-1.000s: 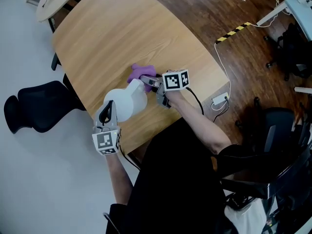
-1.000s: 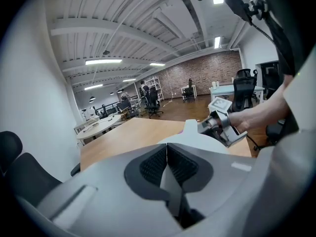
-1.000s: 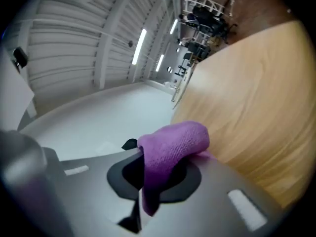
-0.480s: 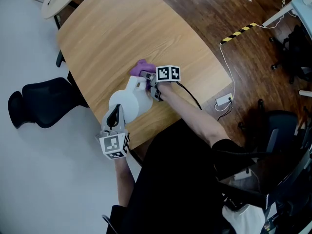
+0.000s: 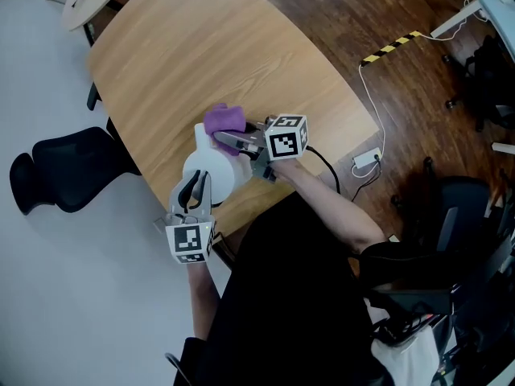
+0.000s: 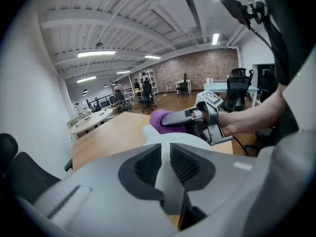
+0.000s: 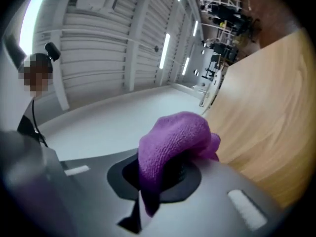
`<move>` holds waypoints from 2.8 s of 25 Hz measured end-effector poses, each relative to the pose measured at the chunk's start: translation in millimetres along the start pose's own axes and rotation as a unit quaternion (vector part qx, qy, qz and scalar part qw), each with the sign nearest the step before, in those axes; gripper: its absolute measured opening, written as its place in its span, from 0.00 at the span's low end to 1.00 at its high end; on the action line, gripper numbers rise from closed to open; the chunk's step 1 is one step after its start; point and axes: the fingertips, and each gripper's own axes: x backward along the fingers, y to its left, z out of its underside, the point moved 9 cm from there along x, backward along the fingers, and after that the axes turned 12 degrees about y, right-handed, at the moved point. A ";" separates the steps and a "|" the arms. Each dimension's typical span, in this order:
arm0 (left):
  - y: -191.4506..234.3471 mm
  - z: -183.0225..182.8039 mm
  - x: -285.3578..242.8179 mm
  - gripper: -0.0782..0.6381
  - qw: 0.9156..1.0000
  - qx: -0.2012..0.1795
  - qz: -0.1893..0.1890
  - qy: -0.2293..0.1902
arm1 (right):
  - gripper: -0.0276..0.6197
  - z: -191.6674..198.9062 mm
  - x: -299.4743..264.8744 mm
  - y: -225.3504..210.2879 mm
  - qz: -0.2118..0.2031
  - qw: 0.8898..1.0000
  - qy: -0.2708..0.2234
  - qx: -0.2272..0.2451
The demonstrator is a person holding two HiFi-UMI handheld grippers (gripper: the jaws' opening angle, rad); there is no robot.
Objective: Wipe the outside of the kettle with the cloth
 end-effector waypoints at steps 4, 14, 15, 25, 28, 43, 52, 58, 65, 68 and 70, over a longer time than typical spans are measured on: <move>-11.3 -0.5 -5.9 0.28 1.000 -0.004 -0.012 0.002 | 0.08 15.1 -7.3 -35.6 0.009 0.996 0.080 -0.045; -7.3 -4.6 -9.5 0.29 1.000 0.008 -0.013 0.001 | 0.08 45.1 10.4 -87.6 0.133 0.977 0.133 -0.103; -5.9 -4.3 -9.7 0.29 1.000 0.008 -0.014 0.000 | 0.08 27.0 7.4 -67.8 0.070 0.987 0.097 -0.104; -6.0 -6.5 -17.2 0.29 1.000 0.014 -0.014 -0.004 | 0.08 32.7 -3.7 -77.6 -0.010 0.979 0.146 -0.144; -7.5 -7.4 -20.6 0.29 1.000 0.016 -0.014 -0.002 | 0.08 42.6 1.2 -96.4 0.044 0.974 0.172 -0.140; -3.9 -10.0 -26.4 0.29 1.000 0.020 -0.022 -0.001 | 0.08 -0.7 -10.3 -48.1 -0.096 0.975 0.153 -0.126; -8.3 -10.1 -36.2 0.29 0.999 0.031 -0.025 -0.001 | 0.08 53.2 -0.8 -151.9 0.185 0.922 0.321 -0.113; -13.3 -8.8 -33.1 0.29 0.999 0.037 -0.036 0.005 | 0.08 41.8 2.8 -133.0 0.267 0.887 0.377 -0.008; -16.4 -16.3 -31.1 0.28 0.998 0.040 -0.046 0.011 | 0.08 -15.0 17.9 -15.0 -0.121 0.972 0.116 -0.163; -17.1 -13.9 -29.0 0.28 0.998 0.041 -0.047 0.010 | 0.08 5.5 22.7 -34.1 -0.087 0.972 0.115 -0.186; -17.6 -14.1 -29.4 0.28 0.998 0.041 -0.046 0.008 | 0.08 21.3 26.8 -53.7 -0.041 0.970 0.128 -0.205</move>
